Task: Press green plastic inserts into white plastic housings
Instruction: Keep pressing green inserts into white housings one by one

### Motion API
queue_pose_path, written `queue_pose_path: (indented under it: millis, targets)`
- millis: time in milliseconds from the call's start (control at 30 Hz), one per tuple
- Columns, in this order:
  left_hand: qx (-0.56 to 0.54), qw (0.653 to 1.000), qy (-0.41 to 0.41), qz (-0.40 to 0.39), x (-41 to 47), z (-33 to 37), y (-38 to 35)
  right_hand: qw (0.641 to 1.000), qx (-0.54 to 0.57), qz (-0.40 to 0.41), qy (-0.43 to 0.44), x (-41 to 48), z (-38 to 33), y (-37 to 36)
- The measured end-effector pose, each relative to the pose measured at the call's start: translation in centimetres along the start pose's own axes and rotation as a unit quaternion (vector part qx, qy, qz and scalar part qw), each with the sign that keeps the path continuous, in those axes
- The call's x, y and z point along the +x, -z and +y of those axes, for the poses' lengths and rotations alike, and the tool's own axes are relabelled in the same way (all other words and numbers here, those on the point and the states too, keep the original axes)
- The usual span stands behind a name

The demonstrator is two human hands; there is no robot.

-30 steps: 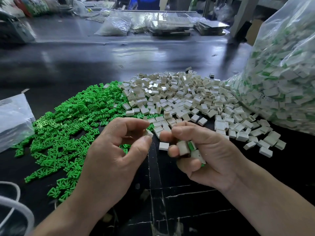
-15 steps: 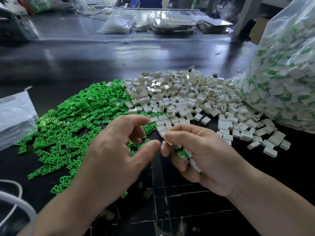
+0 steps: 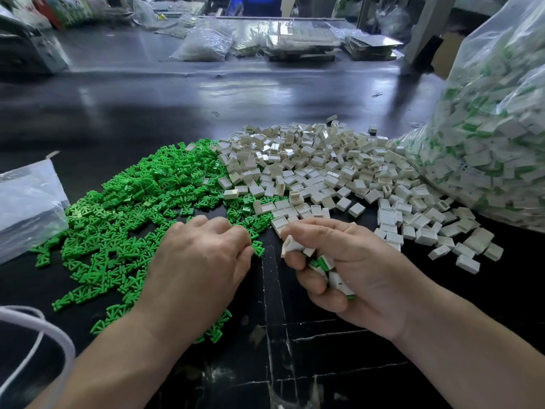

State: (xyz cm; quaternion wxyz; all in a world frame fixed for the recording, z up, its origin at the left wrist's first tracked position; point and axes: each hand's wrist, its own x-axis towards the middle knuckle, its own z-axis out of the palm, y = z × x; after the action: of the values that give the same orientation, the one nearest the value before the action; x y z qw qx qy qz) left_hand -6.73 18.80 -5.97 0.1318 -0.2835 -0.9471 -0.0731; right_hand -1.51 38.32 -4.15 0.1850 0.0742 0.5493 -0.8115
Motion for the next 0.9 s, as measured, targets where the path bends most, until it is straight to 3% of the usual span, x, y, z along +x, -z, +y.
queue_pose_path:
  millis: [100, 200, 267, 333, 400, 500, 667, 900]
  targets:
    - [-0.023, 0.999, 0.005, 0.032, 0.2, -0.1, -0.2, 0.999, 0.038, -0.001, -0.010, 0.3, 0.1, 0.3]
    - [-0.183, 0.976, 0.084, 0.080, 0.0, -0.1, 0.1, 0.999, 0.050, -0.005, -0.017, 0.4, 0.2, 0.4]
    - [-0.374, 0.911, 0.162, 0.066, -0.1, -0.1, 0.3, 0.999, 0.043, -0.006, -0.014, 0.4, 0.2, 0.5]
    - [-0.557, 0.805, 0.202, 0.023, -0.3, 0.2, 0.9, 1.000, 0.019, -0.002, -0.004, 0.3, 0.4, 0.4]
    - [-0.664, 0.719, 0.208, -0.006, -0.4, 0.5, 1.3, 1.000, -0.006, 0.005, 0.011, 0.3, 0.5, 0.3]
    - [-0.728, 0.654, 0.206, -0.016, -0.4, 1.2, 1.3, 0.999, -0.022, 0.008, 0.029, 0.2, 0.6, 0.2]
    - [-0.741, 0.637, 0.212, -0.022, -0.4, 1.6, 1.2, 0.997, -0.049, 0.000, 0.061, 0.1, 0.5, -0.1]
    - [-0.727, 0.657, 0.198, -0.015, -0.6, 2.0, 0.9, 0.988, -0.117, 0.026, 0.098, 0.1, 0.8, -0.2]
